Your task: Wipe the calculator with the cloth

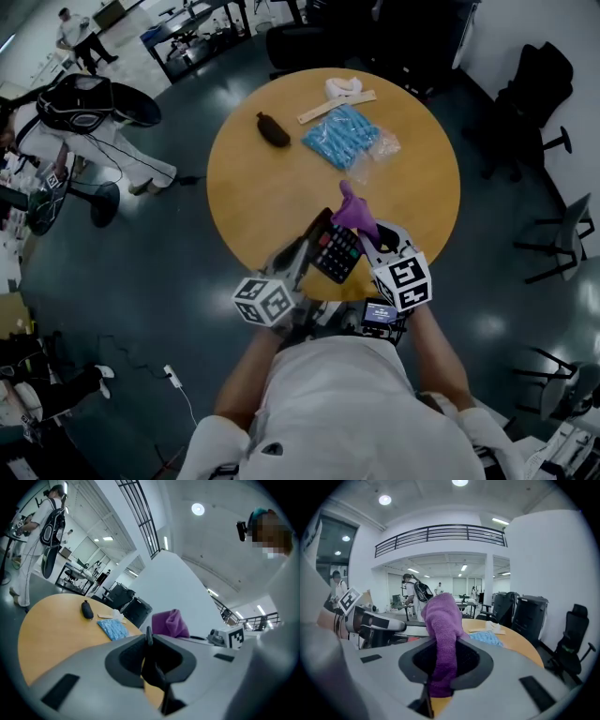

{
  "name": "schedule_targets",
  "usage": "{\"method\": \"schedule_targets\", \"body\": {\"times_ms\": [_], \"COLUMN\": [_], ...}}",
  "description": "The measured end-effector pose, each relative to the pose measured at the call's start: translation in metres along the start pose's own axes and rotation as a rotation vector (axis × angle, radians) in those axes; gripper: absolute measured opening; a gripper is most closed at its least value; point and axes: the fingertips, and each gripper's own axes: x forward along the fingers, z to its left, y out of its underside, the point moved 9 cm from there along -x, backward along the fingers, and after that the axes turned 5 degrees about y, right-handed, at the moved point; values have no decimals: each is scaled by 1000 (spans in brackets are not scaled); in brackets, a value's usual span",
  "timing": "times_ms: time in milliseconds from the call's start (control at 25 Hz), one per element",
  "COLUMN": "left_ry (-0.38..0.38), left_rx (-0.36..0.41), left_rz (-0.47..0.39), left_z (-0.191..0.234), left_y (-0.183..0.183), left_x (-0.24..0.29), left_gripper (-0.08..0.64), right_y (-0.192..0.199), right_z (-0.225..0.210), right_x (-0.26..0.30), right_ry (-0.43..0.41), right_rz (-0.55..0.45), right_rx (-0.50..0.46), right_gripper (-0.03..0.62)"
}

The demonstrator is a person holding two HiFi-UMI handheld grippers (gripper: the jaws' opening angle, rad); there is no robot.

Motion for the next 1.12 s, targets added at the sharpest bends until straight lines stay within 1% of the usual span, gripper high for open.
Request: {"method": "schedule_targets", "body": {"times_ms": [120, 200, 320, 560, 760, 920, 1040, 1120], "left_ry": [68, 89, 80, 34, 12, 2, -4, -11], "left_rx": [-9, 10, 21, -44, -60, -95, -103, -97], "left_rz": [-35, -39, -25, -22, -19, -15, -24, -29], "left_z": [-13, -19, -20, -14, -15, -13, -13, -13], "left_y": [-7, -9, -8, -2, 6, 11, 12, 10], "left_x": [2, 2, -1, -11, -14, -17, -18, -20], "left_gripper": [49, 49, 49, 49, 49, 49, 49, 49], "right_y": [-11, -13, -12, -3, 1, 5, 9, 13], "right_z": [20, 35, 51, 72, 88, 107, 115, 126], "right_x": [10, 13, 15, 13, 3, -6, -16, -26], "right_ry": [-44, -68, -93, -169, -194, -213, -264, -299], "right_rz": [27, 43, 66, 104, 107, 118, 119, 118], "right_rx": [-80, -126, -173, -230, -279, -354, -364, -400], "right_gripper": [72, 72, 72, 71, 71, 71, 71, 71]}}
